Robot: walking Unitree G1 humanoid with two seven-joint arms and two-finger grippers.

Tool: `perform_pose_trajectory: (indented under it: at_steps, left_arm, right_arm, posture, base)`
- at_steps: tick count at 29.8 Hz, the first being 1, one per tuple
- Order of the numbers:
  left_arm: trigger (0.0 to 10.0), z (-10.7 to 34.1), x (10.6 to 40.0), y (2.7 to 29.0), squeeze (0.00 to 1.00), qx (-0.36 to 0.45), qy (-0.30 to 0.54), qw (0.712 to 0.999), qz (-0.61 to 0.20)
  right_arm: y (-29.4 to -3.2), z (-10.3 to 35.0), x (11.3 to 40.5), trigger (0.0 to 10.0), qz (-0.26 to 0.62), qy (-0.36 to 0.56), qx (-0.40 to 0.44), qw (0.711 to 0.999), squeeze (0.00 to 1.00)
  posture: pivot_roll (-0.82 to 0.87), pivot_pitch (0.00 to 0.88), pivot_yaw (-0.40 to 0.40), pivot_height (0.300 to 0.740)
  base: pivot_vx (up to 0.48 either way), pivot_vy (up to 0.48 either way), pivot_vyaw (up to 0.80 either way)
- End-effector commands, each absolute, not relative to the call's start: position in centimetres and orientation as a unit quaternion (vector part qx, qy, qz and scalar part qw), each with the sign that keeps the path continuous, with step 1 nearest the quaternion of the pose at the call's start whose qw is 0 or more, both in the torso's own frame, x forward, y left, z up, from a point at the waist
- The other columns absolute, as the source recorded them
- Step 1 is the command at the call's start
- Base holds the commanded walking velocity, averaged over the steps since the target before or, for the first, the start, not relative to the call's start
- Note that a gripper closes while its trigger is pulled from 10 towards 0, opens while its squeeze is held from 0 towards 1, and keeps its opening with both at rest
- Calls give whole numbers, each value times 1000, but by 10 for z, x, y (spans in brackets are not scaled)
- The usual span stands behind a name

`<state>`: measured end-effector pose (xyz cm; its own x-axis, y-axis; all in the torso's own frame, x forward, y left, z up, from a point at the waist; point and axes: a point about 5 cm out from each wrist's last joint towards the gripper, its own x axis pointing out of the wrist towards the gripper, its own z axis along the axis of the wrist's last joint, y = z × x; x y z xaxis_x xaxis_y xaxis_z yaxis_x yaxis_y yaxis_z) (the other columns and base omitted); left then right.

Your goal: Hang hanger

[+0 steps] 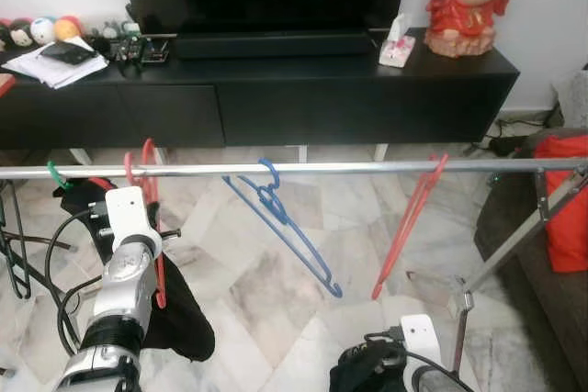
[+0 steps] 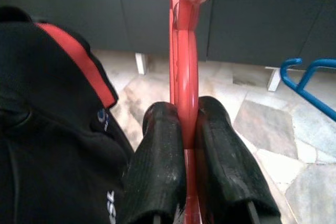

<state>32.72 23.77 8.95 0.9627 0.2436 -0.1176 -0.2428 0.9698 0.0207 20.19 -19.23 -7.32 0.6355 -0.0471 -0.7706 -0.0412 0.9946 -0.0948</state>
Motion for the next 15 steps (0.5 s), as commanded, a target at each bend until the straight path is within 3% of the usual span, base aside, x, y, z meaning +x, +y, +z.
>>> perform_pose_trajectory:
  at_steps: [1,12,15]
  left_arm:
    - [10000,95,325,235,0,21,37,993,111]
    - [10000,76,294,224,0,26,35,996,72]
    - [10000,41,256,216,0,63,86,994,24]
  right_arm:
    - [-192,-74,200,10000,0,430,-53,901,0]
    - [-191,-75,198,10000,5,431,-54,901,0]
    - [-192,-76,196,10000,1,432,-52,900,0]
  posture:
    - [-60,0,24,740]
    - [-68,0,36,740]
    - [-74,0,43,740]
  base:
    - [0,0,0]
    - [0,0,0]
    - [0,0,0]
